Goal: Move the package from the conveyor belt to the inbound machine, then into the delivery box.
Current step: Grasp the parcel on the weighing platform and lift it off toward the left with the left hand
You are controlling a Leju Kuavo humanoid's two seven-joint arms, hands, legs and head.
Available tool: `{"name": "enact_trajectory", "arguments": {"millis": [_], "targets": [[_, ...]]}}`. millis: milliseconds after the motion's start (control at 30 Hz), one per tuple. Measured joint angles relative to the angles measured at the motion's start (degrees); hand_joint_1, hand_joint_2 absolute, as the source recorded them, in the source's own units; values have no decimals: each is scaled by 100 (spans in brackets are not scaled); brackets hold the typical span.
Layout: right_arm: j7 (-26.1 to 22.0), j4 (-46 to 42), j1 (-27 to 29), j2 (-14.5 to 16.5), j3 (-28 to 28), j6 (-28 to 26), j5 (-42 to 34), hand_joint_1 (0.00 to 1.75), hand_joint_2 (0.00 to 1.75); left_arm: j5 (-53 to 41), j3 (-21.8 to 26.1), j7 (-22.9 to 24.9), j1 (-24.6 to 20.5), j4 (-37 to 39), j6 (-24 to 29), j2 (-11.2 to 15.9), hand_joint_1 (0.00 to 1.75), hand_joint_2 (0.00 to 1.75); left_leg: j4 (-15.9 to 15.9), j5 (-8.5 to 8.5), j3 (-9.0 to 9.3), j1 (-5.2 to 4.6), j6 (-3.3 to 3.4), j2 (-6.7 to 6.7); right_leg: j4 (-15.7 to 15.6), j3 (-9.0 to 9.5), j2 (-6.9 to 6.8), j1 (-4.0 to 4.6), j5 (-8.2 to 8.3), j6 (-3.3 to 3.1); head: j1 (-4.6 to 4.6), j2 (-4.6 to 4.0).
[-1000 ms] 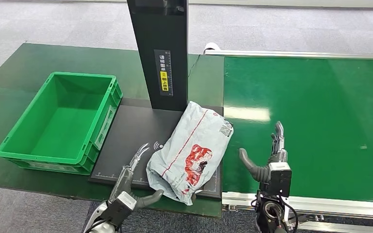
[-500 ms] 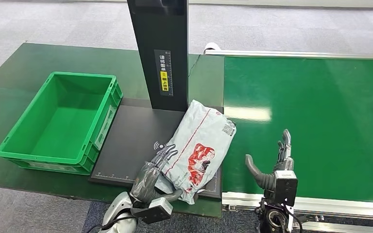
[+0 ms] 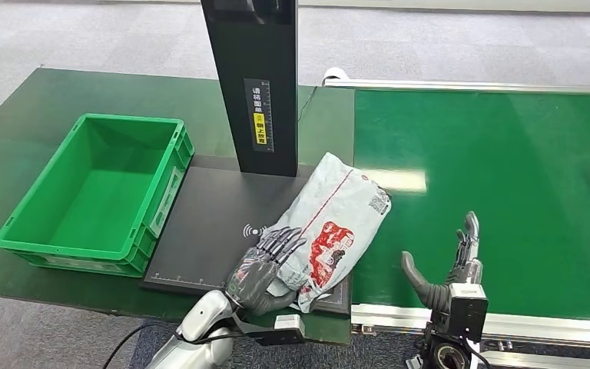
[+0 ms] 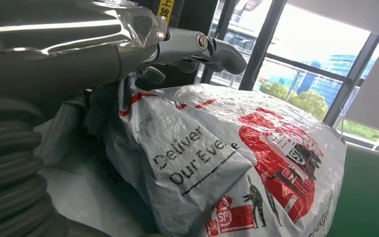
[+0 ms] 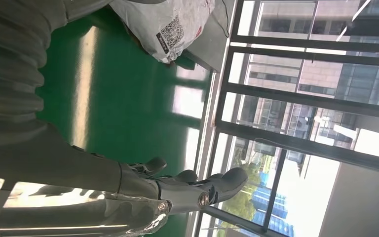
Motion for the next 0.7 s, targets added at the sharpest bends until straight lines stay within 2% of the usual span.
{"name": "enact_trajectory", "arguments": {"millis": [100, 267, 400, 700], "targets": [[0, -28, 14, 4, -22, 57, 33, 0, 175, 170, -31, -79, -43, 49, -196, 33, 174, 175, 0, 0, 1, 0, 0, 1, 0, 2, 0, 0, 0, 0, 1, 0], [0, -22, -58, 13, -57, 137, 59, 0, 175, 1224, 24, -606, 59, -260, -1288, 226, 175, 175, 0, 1, 2, 0, 0, 0, 1, 3, 0, 0, 1, -1, 0, 0], [0, -19, -110, 29, -102, 139, 48, 0, 175, 1795, 176, -736, 233, -863, -1844, 444, 175, 175, -1, 1, 1, 1, 0, -1, 2, 2, 0, 1, 1, -1, -1, 0], [0, -19, -116, 74, -163, 139, 48, 0, 175, 1984, 373, -759, 408, -1559, -2040, 670, 175, 175, 0, 1, -1, 0, 0, -1, 1, 2, 0, 0, 0, 0, 0, 0]]}}
